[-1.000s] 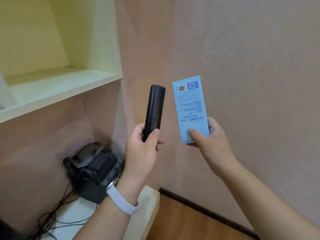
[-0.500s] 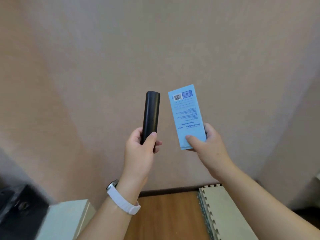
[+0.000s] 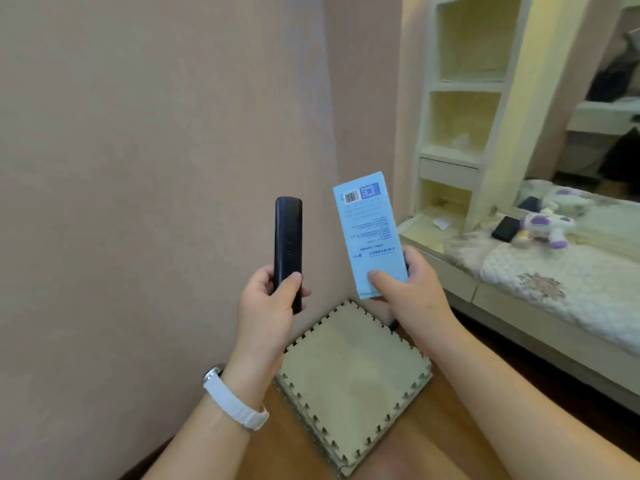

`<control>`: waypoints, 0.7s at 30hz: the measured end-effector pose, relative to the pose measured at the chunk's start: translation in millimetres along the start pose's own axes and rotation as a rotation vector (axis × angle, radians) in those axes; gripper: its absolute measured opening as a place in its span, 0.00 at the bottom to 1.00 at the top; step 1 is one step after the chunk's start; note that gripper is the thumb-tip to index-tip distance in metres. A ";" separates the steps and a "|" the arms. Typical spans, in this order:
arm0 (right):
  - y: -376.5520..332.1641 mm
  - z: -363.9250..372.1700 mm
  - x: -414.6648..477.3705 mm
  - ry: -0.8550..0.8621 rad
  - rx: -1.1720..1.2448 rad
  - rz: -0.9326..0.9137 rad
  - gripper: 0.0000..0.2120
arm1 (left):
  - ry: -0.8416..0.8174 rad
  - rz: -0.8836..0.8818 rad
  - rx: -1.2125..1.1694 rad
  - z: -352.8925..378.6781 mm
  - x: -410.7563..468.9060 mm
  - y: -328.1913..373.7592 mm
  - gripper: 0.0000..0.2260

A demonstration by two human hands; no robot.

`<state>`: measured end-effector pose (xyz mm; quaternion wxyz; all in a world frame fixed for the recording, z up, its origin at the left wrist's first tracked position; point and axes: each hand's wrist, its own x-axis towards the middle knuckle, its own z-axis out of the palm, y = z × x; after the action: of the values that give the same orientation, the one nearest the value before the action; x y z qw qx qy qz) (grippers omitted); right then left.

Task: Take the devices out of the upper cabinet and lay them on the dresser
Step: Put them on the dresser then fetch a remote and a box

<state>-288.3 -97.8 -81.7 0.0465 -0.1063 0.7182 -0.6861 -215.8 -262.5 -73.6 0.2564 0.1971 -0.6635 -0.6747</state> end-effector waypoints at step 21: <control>60.7 -201.2 89.1 0.572 -0.117 0.147 0.11 | -0.605 -0.124 -0.018 277.7 92.5 -75.6 0.03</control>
<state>-423.2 81.4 -124.2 -0.1147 0.1410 0.7462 -0.6404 -463.6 -99.0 -130.4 0.0071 0.0251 -0.6904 -0.7229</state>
